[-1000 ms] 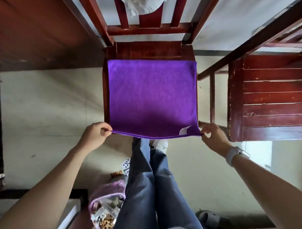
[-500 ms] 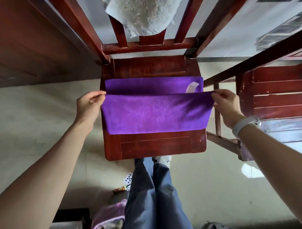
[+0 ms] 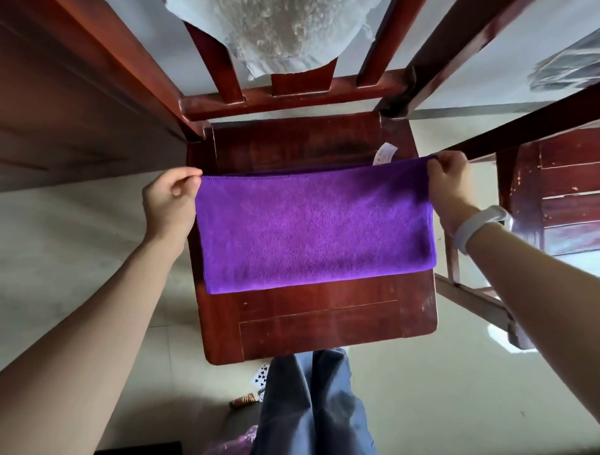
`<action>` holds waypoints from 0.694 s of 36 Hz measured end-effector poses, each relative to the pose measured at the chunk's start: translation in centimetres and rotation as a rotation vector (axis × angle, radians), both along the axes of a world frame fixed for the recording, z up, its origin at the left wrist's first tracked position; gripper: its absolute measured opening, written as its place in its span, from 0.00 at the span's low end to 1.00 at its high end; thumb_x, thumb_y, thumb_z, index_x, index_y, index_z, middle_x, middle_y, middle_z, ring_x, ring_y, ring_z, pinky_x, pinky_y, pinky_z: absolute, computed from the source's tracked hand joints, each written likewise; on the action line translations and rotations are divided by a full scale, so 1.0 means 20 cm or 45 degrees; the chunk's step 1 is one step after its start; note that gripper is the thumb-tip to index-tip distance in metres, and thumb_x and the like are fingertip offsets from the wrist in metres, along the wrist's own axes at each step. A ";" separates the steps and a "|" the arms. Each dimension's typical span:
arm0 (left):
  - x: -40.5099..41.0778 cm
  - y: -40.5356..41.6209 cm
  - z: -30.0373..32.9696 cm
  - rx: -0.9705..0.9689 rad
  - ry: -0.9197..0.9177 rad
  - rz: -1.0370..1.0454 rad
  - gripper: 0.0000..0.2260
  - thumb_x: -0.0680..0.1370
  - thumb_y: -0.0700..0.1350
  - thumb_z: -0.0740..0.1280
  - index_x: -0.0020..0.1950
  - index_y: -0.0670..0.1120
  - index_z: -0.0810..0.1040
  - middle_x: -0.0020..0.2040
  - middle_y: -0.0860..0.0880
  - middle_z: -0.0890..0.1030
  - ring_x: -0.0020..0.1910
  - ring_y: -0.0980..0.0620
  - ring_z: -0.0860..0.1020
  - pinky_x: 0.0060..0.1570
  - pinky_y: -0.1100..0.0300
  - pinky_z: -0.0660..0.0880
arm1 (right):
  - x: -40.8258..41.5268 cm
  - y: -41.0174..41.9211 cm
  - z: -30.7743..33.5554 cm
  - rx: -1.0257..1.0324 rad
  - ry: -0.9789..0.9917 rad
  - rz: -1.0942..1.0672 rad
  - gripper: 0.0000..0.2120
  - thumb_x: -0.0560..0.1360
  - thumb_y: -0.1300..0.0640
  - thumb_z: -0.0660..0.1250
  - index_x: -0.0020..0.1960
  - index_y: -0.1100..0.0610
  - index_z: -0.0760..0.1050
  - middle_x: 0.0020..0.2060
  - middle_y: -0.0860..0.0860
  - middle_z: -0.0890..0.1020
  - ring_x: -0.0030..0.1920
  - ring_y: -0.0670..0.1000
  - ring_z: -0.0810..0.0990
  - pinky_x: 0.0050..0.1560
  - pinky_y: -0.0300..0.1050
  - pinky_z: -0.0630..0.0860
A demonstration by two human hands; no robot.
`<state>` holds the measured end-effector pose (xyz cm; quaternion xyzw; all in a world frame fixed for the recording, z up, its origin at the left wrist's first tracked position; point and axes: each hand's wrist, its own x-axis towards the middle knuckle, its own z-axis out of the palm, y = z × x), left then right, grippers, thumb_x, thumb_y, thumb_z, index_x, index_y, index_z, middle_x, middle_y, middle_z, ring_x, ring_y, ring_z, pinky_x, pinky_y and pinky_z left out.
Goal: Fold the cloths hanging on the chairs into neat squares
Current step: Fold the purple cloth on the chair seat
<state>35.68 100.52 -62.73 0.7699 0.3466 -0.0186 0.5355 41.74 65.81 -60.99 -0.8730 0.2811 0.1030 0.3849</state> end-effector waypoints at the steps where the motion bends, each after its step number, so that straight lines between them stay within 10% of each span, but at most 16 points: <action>1: 0.01 0.00 0.00 0.015 -0.018 -0.010 0.07 0.75 0.37 0.64 0.47 0.46 0.79 0.39 0.57 0.78 0.37 0.65 0.76 0.43 0.70 0.71 | 0.00 0.00 -0.01 -0.010 0.001 -0.002 0.13 0.78 0.61 0.57 0.59 0.65 0.69 0.54 0.60 0.76 0.56 0.56 0.74 0.49 0.36 0.64; 11: -0.04 0.01 0.13 -0.005 -0.115 -0.035 0.12 0.73 0.41 0.64 0.40 0.58 0.78 0.34 0.63 0.80 0.37 0.63 0.75 0.40 0.65 0.71 | -0.13 0.00 0.13 -0.046 -0.275 0.125 0.11 0.78 0.63 0.54 0.57 0.67 0.67 0.46 0.54 0.70 0.41 0.47 0.70 0.39 0.20 0.60; 25: 0.06 0.00 -0.04 0.115 0.159 -0.067 0.11 0.75 0.42 0.66 0.57 0.43 0.76 0.53 0.40 0.80 0.50 0.47 0.78 0.51 0.56 0.74 | 0.02 0.02 -0.06 -0.068 -0.015 0.020 0.13 0.77 0.56 0.59 0.58 0.62 0.70 0.49 0.59 0.79 0.54 0.59 0.77 0.57 0.54 0.72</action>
